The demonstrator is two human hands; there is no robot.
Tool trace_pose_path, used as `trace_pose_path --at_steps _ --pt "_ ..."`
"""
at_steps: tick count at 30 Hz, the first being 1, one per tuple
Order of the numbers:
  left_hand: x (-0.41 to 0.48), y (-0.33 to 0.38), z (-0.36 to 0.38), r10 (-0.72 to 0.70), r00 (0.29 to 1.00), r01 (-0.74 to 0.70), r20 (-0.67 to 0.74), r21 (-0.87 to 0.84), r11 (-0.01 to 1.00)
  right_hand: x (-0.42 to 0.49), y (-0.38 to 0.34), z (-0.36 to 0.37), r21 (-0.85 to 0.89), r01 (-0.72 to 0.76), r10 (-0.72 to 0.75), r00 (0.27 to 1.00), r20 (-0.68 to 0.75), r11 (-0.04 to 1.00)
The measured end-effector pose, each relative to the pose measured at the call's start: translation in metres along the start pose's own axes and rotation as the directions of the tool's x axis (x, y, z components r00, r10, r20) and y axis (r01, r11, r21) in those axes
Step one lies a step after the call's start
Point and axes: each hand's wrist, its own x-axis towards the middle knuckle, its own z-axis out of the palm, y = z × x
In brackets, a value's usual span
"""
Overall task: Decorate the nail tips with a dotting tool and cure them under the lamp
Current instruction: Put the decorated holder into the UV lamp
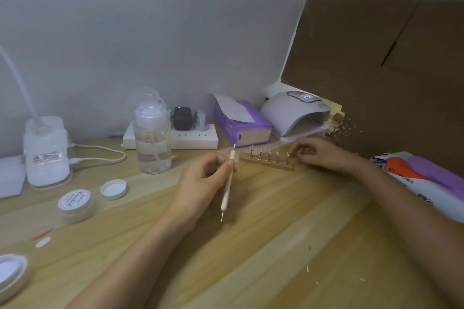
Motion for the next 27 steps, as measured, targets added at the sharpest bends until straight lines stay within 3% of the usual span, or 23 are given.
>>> trace_pose_path --at_steps 2,3,9,13,18,27 --pt "0.0 0.0 0.0 -0.001 1.0 0.001 -0.001 0.004 1.0 -0.013 -0.015 -0.001 0.016 0.03 -0.032 0.986 0.161 0.999" --pt "0.0 0.0 0.0 -0.002 1.0 0.002 -0.002 0.005 1.0 -0.018 -0.023 0.0 0.029 0.041 -0.046 0.983 0.177 0.999" --pt "-0.001 0.0 0.0 -0.005 1.0 0.005 0.006 0.022 1.0 -0.027 -0.035 0.013 -0.154 0.175 -0.191 0.977 -0.094 0.972" --pt "0.0 0.0 0.0 -0.007 1.0 0.007 0.001 0.013 1.0 -0.029 -0.015 -0.001 -0.329 0.042 -0.121 0.967 -0.222 0.943" --pt "0.001 0.0 0.0 -0.009 1.0 0.009 0.008 -0.004 1.0 -0.025 0.008 -0.003 -0.351 -0.133 -0.007 0.929 -0.369 0.927" --pt "0.0 0.001 -0.001 0.004 1.0 -0.004 0.015 -0.008 1.0 0.003 0.026 -0.012 -0.321 -0.387 0.234 0.874 -0.426 0.864"
